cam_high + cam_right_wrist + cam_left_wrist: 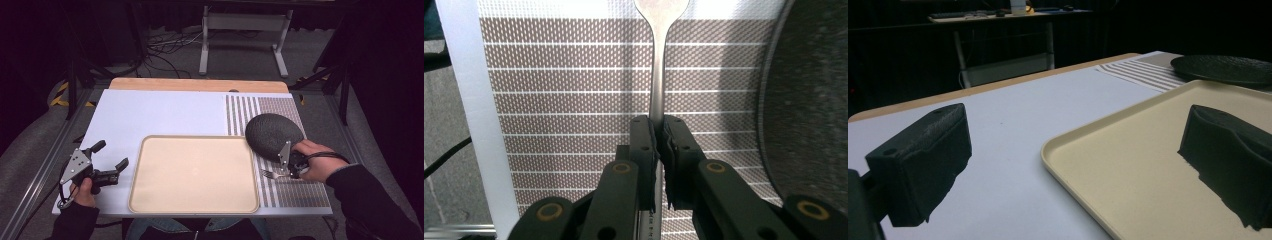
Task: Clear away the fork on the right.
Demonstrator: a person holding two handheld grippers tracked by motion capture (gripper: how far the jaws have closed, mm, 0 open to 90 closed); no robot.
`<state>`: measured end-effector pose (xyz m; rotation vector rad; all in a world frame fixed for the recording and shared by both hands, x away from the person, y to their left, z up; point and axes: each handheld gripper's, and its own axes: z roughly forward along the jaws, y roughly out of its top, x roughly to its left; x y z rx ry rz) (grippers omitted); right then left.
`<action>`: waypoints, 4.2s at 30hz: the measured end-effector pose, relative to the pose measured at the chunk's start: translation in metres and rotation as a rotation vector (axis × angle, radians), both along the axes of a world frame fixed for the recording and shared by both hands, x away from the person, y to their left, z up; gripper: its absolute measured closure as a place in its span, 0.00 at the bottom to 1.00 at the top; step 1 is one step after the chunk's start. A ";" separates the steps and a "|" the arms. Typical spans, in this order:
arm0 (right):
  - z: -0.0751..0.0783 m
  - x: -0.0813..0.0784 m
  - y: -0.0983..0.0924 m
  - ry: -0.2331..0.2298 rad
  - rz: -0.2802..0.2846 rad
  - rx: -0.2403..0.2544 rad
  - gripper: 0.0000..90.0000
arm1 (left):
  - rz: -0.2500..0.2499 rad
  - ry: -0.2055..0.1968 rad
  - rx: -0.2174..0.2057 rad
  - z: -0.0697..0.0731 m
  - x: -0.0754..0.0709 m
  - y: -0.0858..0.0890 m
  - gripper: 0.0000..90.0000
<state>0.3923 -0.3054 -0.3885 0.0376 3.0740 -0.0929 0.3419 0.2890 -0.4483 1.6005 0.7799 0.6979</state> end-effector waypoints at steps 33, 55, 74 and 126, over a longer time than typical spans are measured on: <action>0.053 0.005 0.007 -0.093 -0.363 0.327 0.94 | 0.001 -0.001 0.001 0.000 0.000 0.000 0.01; 0.072 0.002 0.032 -0.032 -0.641 0.518 0.94 | 0.000 -0.003 -0.002 0.000 0.000 0.001 0.01; 0.073 0.007 0.064 0.054 -0.743 0.547 0.94 | 0.002 -0.003 -0.004 0.000 0.000 0.001 0.01; 0.018 0.022 0.133 0.182 -0.985 0.433 0.94 | 0.003 -0.001 -0.011 0.000 0.000 0.003 0.01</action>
